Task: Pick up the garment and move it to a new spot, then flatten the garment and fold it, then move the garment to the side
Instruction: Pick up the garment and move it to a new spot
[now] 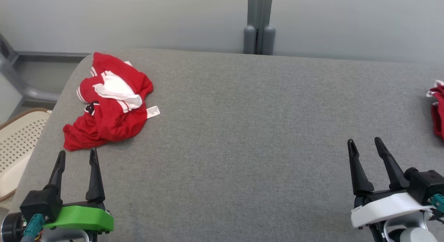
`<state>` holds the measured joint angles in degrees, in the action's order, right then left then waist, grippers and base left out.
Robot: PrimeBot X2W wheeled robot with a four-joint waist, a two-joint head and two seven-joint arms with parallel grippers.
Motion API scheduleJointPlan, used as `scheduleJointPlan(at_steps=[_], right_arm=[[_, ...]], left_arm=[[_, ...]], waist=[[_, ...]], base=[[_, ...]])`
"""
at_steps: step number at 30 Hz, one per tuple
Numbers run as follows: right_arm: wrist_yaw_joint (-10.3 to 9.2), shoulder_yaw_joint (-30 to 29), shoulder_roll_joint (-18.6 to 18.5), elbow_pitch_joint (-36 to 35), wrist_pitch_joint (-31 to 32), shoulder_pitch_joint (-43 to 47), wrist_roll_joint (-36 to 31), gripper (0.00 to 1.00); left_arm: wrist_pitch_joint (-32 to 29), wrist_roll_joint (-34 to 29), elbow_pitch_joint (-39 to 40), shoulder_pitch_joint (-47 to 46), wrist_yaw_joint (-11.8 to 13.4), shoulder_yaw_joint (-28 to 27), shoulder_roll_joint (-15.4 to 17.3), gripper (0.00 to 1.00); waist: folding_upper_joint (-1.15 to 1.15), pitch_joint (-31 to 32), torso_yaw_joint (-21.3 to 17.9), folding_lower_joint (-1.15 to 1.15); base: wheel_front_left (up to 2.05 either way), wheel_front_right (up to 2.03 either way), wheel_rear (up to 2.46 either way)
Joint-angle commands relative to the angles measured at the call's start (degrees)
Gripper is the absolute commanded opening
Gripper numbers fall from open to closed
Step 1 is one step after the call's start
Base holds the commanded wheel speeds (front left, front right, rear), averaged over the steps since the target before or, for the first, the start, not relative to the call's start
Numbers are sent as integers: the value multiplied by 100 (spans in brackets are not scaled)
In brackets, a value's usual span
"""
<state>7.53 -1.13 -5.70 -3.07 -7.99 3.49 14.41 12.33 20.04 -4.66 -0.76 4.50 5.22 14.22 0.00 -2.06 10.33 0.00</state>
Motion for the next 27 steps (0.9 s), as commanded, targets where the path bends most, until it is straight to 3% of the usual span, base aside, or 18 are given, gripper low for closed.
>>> scheduleJointPlan(at_steps=[1,18,27], right_arm=[[-8,1,14,17,-20,20,-25,100],[-8,131,-1,102,12,-78,-49,100],[-8,235,-25,143,39,-140,-60,100]], left_arm=[[-8,-4,12,-17,20,-15,46,100],[25,120,11,145,117,-99,103,100],[63,197,26,253,166,-160,125,100]], waist=[[0,-71,365,0],[0,-146,1717,0],[0,-175,1971,0]], base=[[0,0,0],[0,0,0],[0,0,0]])
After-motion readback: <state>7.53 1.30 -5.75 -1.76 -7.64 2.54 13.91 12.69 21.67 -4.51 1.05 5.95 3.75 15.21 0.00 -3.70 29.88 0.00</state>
